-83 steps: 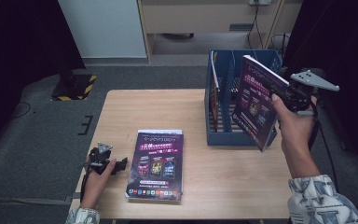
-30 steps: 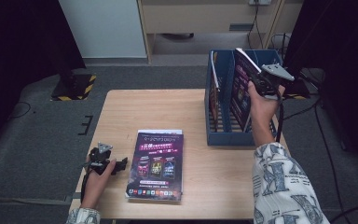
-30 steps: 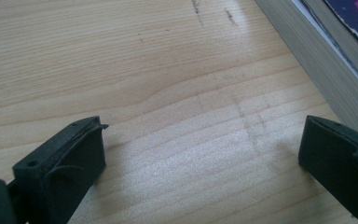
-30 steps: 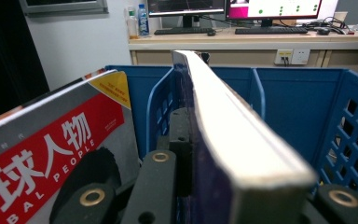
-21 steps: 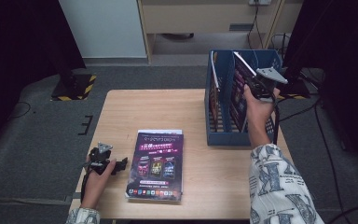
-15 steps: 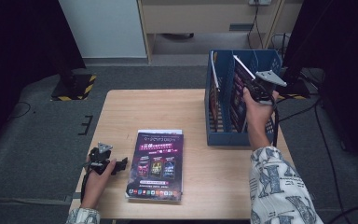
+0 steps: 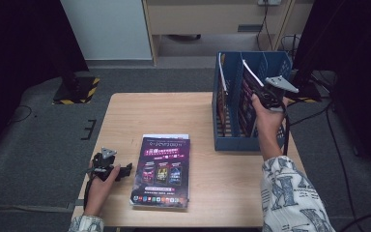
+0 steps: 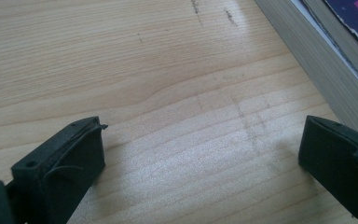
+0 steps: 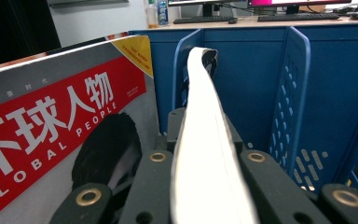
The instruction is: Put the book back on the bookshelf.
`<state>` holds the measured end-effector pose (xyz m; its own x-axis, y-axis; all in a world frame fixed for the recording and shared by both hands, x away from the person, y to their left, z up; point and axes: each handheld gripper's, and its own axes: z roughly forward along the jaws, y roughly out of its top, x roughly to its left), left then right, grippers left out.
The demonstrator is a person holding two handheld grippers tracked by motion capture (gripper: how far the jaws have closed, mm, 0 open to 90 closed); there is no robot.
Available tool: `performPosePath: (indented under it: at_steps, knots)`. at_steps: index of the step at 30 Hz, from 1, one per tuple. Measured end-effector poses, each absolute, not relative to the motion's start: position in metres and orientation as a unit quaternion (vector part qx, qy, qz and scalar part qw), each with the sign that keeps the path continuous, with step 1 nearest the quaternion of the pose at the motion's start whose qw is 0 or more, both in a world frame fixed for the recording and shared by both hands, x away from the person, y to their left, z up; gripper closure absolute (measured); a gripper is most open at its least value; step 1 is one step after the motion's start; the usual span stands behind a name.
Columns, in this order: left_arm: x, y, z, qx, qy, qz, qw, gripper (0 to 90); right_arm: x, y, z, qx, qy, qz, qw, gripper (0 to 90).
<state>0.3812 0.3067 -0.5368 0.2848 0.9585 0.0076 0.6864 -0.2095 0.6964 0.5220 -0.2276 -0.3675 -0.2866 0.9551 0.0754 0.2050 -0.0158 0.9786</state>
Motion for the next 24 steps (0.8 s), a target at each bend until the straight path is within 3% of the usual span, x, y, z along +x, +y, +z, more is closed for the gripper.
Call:
performPosePath:
  at_steps: [24]
  knots:
    - [0.381, 0.306, -0.537, 0.745, 0.551, 0.226, 0.301, 0.0, 0.539, -0.224, -0.369, 0.502, 0.572, 0.484, 0.432, 82.3]
